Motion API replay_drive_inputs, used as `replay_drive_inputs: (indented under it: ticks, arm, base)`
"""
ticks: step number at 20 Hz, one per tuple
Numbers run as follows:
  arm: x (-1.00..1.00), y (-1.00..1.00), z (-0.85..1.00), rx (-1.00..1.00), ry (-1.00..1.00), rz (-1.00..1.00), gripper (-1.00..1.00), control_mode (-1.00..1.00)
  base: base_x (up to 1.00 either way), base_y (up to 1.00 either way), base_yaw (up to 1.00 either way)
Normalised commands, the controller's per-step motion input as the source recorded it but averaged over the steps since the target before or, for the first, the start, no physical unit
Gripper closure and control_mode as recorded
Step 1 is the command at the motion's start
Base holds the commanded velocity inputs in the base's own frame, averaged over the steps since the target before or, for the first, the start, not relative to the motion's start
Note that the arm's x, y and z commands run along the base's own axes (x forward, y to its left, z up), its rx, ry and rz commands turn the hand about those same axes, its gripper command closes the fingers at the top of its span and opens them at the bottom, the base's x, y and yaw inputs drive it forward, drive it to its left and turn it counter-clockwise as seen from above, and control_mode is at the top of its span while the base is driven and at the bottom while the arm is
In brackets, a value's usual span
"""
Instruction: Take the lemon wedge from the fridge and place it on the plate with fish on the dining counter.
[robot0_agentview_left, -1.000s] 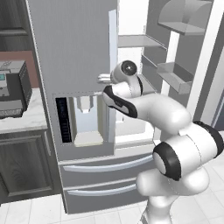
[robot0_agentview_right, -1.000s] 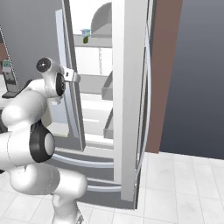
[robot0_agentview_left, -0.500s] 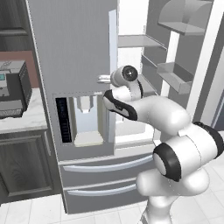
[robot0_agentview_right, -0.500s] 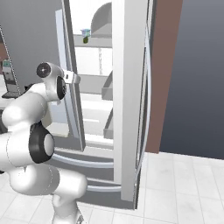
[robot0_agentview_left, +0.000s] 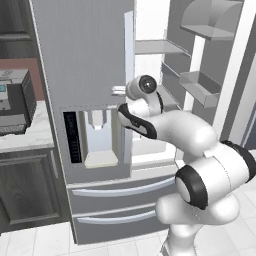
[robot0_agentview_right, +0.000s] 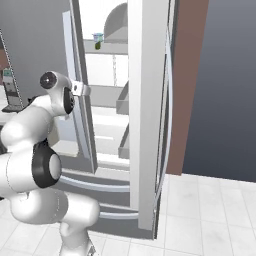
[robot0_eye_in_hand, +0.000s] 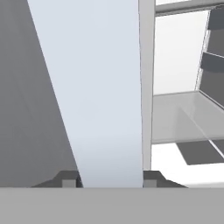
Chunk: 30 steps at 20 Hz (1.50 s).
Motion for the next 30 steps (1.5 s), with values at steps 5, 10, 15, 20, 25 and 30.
replay_drive_inputs:
  ticks: [5,10,15,20,25,30]
  arm:
    - [-0.63,0.79,0.0,0.0,-0.01,0.0,1.0,-1.0]
    - [-0.71,1.0,0.01,0.0,0.0,-0.04,1.0,-1.0]
    - [-0.66,1.0,0.04,0.04,0.0,-0.11,1.0,-1.0]
    - [-0.67,1.0,0.09,0.03,0.0,-0.18,1.0,-1.0]
    - [-0.7,1.0,0.08,0.0,0.0,-0.2,1.0,-1.0]
    - [-0.71,1.0,0.01,0.0,0.0,-0.18,1.0,-1.0]
  base:
    - [0.0,0.0,0.0]
    - [0.0,0.0,0.0]
    - [0.0,0.0,0.0]
    - [0.0,0.0,0.0]
    - [0.0,0.0,0.0]
    - [0.0,0.0,0.0]
